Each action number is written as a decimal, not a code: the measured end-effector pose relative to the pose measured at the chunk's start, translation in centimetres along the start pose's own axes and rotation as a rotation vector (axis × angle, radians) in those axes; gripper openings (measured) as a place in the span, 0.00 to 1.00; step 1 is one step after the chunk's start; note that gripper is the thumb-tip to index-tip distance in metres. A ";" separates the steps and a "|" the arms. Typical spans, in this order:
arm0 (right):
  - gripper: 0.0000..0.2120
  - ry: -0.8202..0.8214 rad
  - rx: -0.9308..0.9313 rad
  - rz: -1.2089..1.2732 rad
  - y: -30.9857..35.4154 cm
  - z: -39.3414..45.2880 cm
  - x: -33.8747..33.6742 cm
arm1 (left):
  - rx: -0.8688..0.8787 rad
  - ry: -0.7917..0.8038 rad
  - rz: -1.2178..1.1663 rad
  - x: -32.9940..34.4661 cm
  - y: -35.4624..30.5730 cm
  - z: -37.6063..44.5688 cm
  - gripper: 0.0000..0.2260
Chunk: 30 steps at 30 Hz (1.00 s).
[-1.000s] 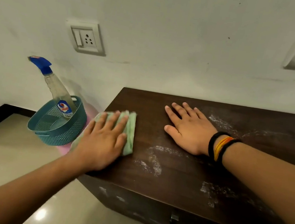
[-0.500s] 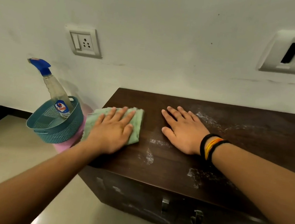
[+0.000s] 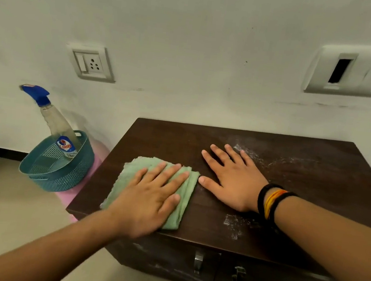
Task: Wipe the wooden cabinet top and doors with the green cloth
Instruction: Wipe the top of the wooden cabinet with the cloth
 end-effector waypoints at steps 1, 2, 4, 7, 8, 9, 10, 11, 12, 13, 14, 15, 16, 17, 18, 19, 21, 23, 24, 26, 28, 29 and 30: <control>0.38 -0.003 -0.005 -0.003 0.0 -0.1 0.0 | 0.005 -0.006 -0.020 -0.6 0.3 1.4 0.25; 0.38 -0.005 -0.013 -0.003 -0.2 -0.3 -0.1 | -0.031 -0.016 -0.037 -1.4 1.6 2.3 0.24; 0.37 0.007 -0.029 0.004 -0.9 -0.9 0.0 | -0.138 -0.029 -0.008 -1.8 4.4 1.5 0.25; 0.37 0.002 -0.036 0.010 -1.4 -1.3 -0.1 | -0.069 0.012 0.015 -0.4 1.3 -1.5 0.34; 0.37 0.006 -0.039 0.015 -1.4 -1.3 -0.1 | 0.019 0.026 0.011 0.0 -0.1 -1.0 0.33; 0.37 0.007 -0.047 0.014 -1.4 -1.4 -0.1 | 0.079 0.034 0.003 -0.3 -0.8 0.1 0.31; 0.37 0.007 -0.061 0.008 -1.5 -1.5 -0.1 | 0.087 0.025 -0.010 -0.9 -0.5 1.5 0.29; 0.36 0.011 -0.076 0.006 -1.7 -1.7 -0.1 | 0.049 0.012 -0.024 -1.7 0.7 2.3 0.27; 0.35 0.014 -0.088 0.011 -2.1 -2.0 -0.2 | 0.018 -0.002 -0.009 -2.2 2.1 2.4 0.27; 0.35 0.014 -0.096 0.016 -2.6 -2.3 -0.2 | 0.009 -0.018 0.001 -2.2 2.8 1.7 0.27; 0.34 0.010 -0.103 0.017 -2.9 -2.4 -0.2 | 0.016 -0.016 0.008 -1.6 2.5 0.6 0.27; 0.34 0.008 -0.105 0.018 -3.1 -2.5 -0.2 | 0.042 0.004 0.013 -1.0 1.3 -0.5 0.27; 0.34 0.009 -0.102 0.024 -3.2 -2.6 -0.2 | 0.098 0.020 0.008 -0.4 -0.1 -0.7 0.26; 0.34 0.009 -0.101 0.028 -3.2 -2.5 -0.2 | 0.150 0.028 0.003 -0.3 -1.2 0.0 0.26; 0.35 0.006 -0.104 0.027 -3.1 -2.5 -0.2 | 0.166 0.035 -0.003 -0.5 -1.4 1.4 0.26; 0.35 0.004 -0.106 0.024 -3.1 -2.5 -0.3 | 0.147 0.026 -0.007 -1.1 -0.9 2.8 0.26; 0.35 0.006 -0.105 0.026 -3.2 -2.7 -0.3 | 0.058 0.007 0.004 -2.4 1.9 3.8 0.25; 0.36 -0.002 -0.111 0.026 -3.4 -2.8 -0.3 | 0.041 0.009 0.028 -1.7 2.5 2.1 0.26; 0.36 -0.008 -0.109 0.028 -3.5 -2.9 -0.2 | 0.075 0.033 0.036 -0.9 1.2 1.1 0.26; 0.36 -0.015 -0.108 0.031 -3.5 -2.9 -0.3 | 0.210 0.064 0.022 -0.2 -2.0 1.4 0.24; 0.37 -0.012 -0.109 0.026 -3.4 -2.8 -0.3 | 0.231 0.072 0.010 -0.8 -2.1 3.9 0.23; 0.37 -0.002 -0.104 0.026 -3.4 -2.9 -0.3 | 0.176 0.052 0.011 -1.6 -0.9 4.9 0.22; 0.38 0.006 -0.099 0.030 -3.4 -2.9 -0.3 | 0.109 0.036 0.029 -2.2 0.4 4.9 0.23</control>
Point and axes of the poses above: each hand's wrist, its own z-axis towards the middle knuckle, its own x-axis out of the palm, y = z × x, the point moved 8 cm from there along z, towards the middle knuckle, and after that the axes turned 3 degrees about x, right-handed, at the moved point
